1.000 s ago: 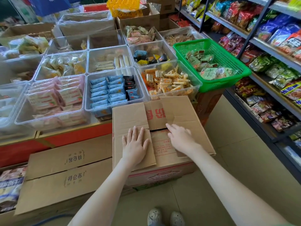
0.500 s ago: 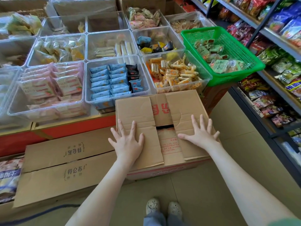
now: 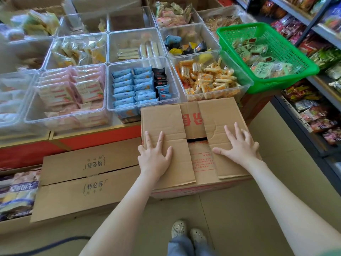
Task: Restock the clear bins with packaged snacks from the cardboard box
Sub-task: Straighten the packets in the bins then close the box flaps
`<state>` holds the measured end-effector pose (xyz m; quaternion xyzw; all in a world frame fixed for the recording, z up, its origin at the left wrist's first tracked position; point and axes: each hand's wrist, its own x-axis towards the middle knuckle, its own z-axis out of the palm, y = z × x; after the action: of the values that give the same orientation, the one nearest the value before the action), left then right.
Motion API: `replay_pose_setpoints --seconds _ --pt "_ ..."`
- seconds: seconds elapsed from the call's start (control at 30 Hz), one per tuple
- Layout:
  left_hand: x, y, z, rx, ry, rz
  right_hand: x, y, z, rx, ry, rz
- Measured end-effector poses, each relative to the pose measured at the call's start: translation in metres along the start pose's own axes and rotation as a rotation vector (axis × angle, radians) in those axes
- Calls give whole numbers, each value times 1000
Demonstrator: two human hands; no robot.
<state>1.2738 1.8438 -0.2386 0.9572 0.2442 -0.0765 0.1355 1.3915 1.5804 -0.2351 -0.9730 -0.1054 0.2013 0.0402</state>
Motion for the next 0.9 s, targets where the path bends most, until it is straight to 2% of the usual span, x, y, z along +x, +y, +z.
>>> replay_pose_setpoints --seconds 0.1,0.2,0.33,0.5,0.9 --pt "-7 0 1 -61 31 -96 -1 3 0 130 65 97" --pt "-21 7 4 -133 13 -264 -4 4 -1 147 5 181" --pt "-28 14 -3 -132 -12 -299 -9 -3 -16 132 -36 136" --pt "-35 12 -14 -42 43 -328 -27 -11 -22 46 -26 109" --pt "-90 0 -71 -164 145 -411 -73 -39 -78 -28 262 -40"
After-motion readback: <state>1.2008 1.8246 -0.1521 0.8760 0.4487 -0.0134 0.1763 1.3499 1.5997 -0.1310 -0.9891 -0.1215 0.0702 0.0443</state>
